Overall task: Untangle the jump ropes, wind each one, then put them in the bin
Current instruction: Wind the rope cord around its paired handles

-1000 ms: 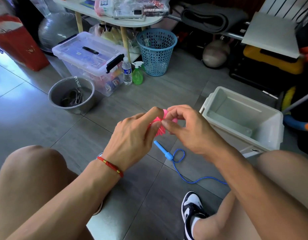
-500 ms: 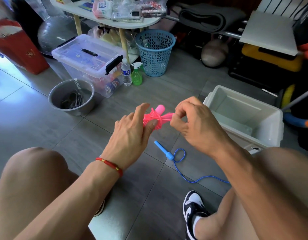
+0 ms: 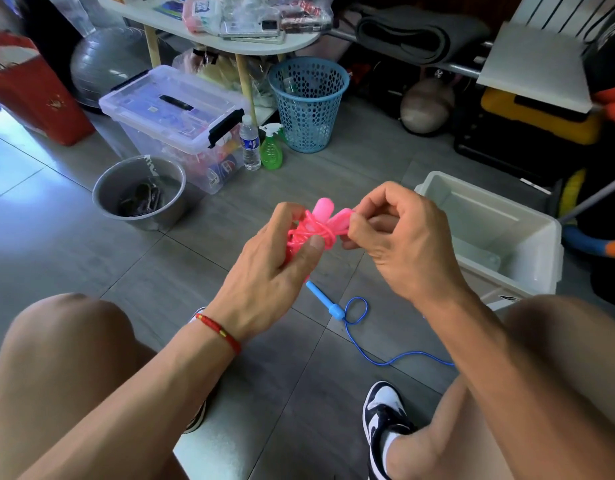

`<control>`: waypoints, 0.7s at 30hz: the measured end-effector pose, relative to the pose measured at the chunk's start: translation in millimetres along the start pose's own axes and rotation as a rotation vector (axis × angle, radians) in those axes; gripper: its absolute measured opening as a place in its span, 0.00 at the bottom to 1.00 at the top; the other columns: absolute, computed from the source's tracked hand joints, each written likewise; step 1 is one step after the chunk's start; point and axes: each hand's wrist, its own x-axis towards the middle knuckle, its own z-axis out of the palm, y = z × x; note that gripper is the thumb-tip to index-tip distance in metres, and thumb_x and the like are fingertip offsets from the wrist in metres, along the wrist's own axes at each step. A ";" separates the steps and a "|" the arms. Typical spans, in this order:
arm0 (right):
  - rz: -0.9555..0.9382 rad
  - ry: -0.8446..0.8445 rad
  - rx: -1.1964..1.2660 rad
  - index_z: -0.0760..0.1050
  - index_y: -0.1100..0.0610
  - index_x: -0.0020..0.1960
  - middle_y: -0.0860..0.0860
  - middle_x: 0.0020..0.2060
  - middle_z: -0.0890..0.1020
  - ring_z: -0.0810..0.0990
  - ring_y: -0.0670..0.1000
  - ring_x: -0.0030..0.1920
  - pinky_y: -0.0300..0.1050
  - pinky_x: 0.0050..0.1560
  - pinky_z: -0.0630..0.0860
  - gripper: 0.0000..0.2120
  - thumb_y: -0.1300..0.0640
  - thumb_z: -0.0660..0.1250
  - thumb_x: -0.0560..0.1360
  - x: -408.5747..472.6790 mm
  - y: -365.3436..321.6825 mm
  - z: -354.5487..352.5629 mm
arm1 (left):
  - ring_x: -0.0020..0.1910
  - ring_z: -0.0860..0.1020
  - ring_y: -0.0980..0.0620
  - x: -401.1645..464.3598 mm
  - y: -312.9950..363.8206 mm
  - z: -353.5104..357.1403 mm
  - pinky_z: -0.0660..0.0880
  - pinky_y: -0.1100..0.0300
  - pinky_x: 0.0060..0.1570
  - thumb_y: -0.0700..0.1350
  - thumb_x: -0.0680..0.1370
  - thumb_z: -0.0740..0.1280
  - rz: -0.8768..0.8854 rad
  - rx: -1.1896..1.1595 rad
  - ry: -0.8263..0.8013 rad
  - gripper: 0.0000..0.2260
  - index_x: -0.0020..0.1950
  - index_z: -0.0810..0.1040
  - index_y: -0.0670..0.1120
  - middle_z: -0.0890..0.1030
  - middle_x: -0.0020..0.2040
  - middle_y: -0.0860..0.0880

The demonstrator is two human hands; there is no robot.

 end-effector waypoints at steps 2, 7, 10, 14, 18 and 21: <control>0.004 -0.016 0.047 0.78 0.60 0.47 0.53 0.37 0.85 0.86 0.51 0.34 0.58 0.41 0.83 0.04 0.65 0.72 0.74 -1.9 -3.8 -0.5 | 0.37 0.76 0.44 -0.1 6.0 -0.2 0.77 0.46 0.42 0.61 0.80 0.62 -0.027 -0.022 0.007 0.15 0.56 0.69 0.51 0.83 0.41 0.51; -0.015 -0.030 0.027 0.83 0.60 0.48 0.51 0.32 0.86 0.86 0.49 0.31 0.55 0.42 0.84 0.05 0.66 0.70 0.74 -4.9 -6.5 4.0 | 0.34 0.74 0.52 3.0 8.7 1.8 0.72 0.53 0.37 0.68 0.77 0.62 -0.009 0.127 0.132 0.19 0.49 0.72 0.53 0.76 0.33 0.56; 0.007 -0.075 0.070 0.82 0.61 0.47 0.53 0.34 0.86 0.86 0.52 0.31 0.57 0.43 0.84 0.06 0.68 0.68 0.73 -1.6 -5.7 3.3 | 0.31 0.68 0.52 5.3 6.9 0.8 0.66 0.55 0.33 0.67 0.76 0.62 -0.018 0.191 0.153 0.19 0.40 0.68 0.53 0.70 0.30 0.56; 0.047 -0.136 0.209 0.81 0.62 0.47 0.57 0.36 0.87 0.86 0.57 0.33 0.55 0.42 0.85 0.04 0.64 0.70 0.72 -1.7 -3.9 2.9 | 0.30 0.66 0.51 6.2 7.4 -4.7 0.64 0.56 0.33 0.65 0.73 0.63 -0.011 0.187 0.147 0.20 0.36 0.67 0.49 0.68 0.28 0.54; 0.091 -0.198 0.357 0.80 0.66 0.47 0.62 0.36 0.85 0.83 0.54 0.31 0.46 0.37 0.82 0.08 0.74 0.65 0.76 -1.5 -1.0 1.7 | 0.29 0.65 0.49 4.0 9.4 -9.4 0.63 0.56 0.31 0.63 0.73 0.65 0.036 0.186 0.142 0.18 0.33 0.65 0.52 0.65 0.27 0.51; 0.128 -0.271 0.410 0.80 0.66 0.47 0.58 0.33 0.84 0.82 0.52 0.31 0.43 0.35 0.81 0.10 0.76 0.62 0.77 -2.0 0.2 1.1 | 0.30 0.64 0.46 2.0 6.6 -15.4 0.63 0.55 0.30 0.61 0.73 0.67 0.075 0.207 0.127 0.20 0.34 0.66 0.48 0.63 0.28 0.49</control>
